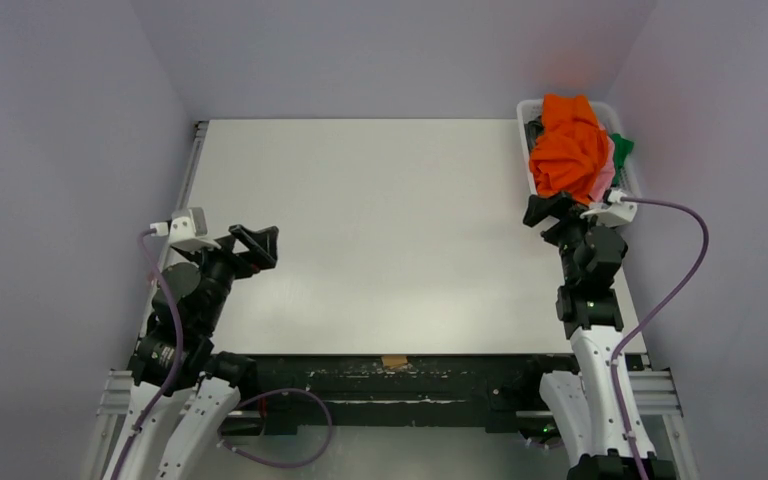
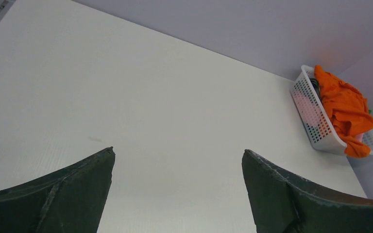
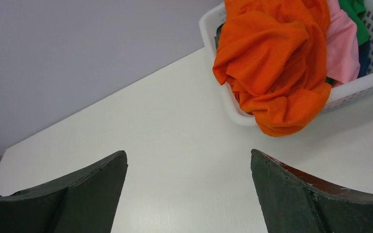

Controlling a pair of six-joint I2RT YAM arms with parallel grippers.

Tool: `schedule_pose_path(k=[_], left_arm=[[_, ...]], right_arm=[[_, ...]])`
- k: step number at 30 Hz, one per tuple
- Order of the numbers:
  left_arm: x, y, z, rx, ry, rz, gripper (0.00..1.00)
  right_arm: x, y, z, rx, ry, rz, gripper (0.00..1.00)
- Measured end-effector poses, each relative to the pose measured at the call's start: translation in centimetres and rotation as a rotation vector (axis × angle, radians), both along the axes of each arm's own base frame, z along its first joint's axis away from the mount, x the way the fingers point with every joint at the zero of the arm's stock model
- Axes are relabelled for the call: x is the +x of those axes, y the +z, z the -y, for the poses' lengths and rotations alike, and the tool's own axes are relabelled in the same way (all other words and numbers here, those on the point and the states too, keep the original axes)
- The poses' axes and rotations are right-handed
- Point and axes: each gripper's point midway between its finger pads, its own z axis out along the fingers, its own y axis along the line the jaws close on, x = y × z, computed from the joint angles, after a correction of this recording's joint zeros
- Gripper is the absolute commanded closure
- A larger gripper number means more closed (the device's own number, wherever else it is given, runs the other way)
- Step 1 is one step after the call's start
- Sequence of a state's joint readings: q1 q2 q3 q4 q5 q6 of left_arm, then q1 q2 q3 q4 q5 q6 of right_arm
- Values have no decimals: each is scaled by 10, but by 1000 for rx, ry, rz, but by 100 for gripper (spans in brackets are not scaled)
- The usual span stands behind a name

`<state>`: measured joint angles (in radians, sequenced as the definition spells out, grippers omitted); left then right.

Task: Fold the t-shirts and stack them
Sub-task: Grab crumpled tshirt from bin with the right arm

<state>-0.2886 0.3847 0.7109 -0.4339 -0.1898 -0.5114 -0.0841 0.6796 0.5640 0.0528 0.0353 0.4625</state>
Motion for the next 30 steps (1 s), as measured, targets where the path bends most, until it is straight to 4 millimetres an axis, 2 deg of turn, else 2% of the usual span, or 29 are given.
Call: schedule_pose_path(k=[3,6,11,13,16,17,18,20,22,24,26,28,29,30], left_arm=[[-2,0,2,-26,-9,12,0],[-3,-5,3,-35,-14,11,0],[-6,-11,5,-26,-25,-17,0],[-7,-12,4,-24,-23,-27,0],[-12,-10,4,-27,-32,-20,0],[-19,-2,6,-43,-55,27,0],[-20,-2,6,-44,-57,30,0],[-24,2,5,-59,-59,73,0],[-26,0,4,-74,-54,100,0],[-26,-6,2,-85,-36,94,0],[-24,-10,-1,-79,-17,75,0],[-22,-16,-4,-63,3,25,0],[-22,-17,-5,-56,7,6,0],[-21,-17,-5,-50,11,-13,0]], right_arm=[[5,-11,4,22,-26,-42,1],[21,-21,10,41,-59,-153,1],[75,-19,24,52,-103,-280,1],[92,-24,33,57,-129,-308,1],[122,-38,53,52,-190,-383,1],[151,-53,69,34,-237,-441,2],[152,-55,70,34,-240,-445,3],[159,-74,78,15,-275,-523,4],[175,-88,86,-3,-302,-556,7],[182,-104,91,-17,-317,-591,18],[188,-122,95,-33,-326,-631,48],[197,-135,95,-43,-314,-658,86],[202,-138,95,-47,-302,-664,100],[208,-141,93,-42,-284,-668,100]])
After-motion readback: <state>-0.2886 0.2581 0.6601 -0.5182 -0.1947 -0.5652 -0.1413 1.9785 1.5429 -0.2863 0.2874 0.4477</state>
